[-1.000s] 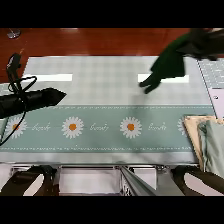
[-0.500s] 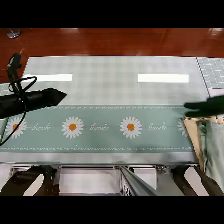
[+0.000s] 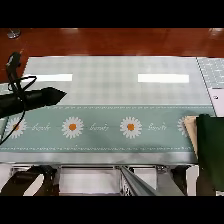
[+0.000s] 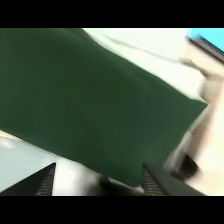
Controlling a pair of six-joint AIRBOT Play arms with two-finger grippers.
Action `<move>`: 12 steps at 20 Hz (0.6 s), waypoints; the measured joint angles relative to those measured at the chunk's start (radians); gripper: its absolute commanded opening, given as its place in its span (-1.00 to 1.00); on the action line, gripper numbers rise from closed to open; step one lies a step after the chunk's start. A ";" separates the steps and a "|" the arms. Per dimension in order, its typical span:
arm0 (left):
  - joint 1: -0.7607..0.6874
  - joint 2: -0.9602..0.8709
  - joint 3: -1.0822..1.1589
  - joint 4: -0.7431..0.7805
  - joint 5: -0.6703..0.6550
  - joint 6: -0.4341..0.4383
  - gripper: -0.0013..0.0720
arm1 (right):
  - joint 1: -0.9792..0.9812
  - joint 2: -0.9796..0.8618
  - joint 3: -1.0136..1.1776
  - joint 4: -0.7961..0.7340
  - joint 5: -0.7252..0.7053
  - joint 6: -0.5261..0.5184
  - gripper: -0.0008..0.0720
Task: Fold the shirts.
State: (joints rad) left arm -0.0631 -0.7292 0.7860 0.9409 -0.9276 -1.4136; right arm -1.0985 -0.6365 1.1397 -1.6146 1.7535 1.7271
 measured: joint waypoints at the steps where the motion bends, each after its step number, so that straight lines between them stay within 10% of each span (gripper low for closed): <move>1: 0.014 -0.003 0.018 0.000 0.005 0.010 -0.88 | -0.002 -0.034 0.034 0.080 -0.036 -0.008 -0.70; 7: 0.042 -0.173 0.353 -0.045 -0.004 0.067 -0.88 | 0.451 -0.241 0.149 0.639 -0.358 -0.168 -0.92; 12: -0.006 -0.313 0.417 0.110 -0.111 0.010 -0.88 | 1.086 -0.451 0.095 0.284 -0.558 -0.113 -0.92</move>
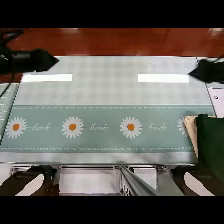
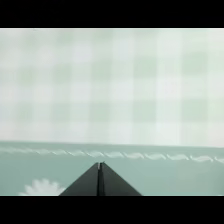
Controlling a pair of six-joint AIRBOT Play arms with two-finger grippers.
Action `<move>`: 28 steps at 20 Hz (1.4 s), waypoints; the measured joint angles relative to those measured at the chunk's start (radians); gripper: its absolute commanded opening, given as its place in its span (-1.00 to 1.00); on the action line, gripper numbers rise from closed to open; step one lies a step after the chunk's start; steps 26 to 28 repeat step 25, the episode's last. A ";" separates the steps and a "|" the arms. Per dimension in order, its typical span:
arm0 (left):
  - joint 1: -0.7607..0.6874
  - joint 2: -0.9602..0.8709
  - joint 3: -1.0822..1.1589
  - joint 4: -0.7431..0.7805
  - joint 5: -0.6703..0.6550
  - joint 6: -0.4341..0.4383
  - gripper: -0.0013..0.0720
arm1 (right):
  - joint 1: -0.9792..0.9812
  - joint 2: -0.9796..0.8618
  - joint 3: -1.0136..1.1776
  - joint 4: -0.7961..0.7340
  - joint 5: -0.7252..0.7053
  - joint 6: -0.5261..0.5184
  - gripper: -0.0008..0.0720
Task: Fold the shirts.
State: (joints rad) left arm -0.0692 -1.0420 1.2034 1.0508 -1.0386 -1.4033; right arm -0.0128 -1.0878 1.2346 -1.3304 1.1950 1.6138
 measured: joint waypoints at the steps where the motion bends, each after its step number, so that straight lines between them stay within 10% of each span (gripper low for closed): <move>1: -0.013 -0.019 -0.019 0.056 -0.014 -0.027 -0.88 | 0.062 -0.050 -0.012 -0.066 -0.021 0.038 -0.92; 28: -0.043 -0.075 -0.080 0.318 -0.054 -0.135 -0.87 | 0.200 -0.238 -0.045 -0.292 -0.074 0.209 -0.92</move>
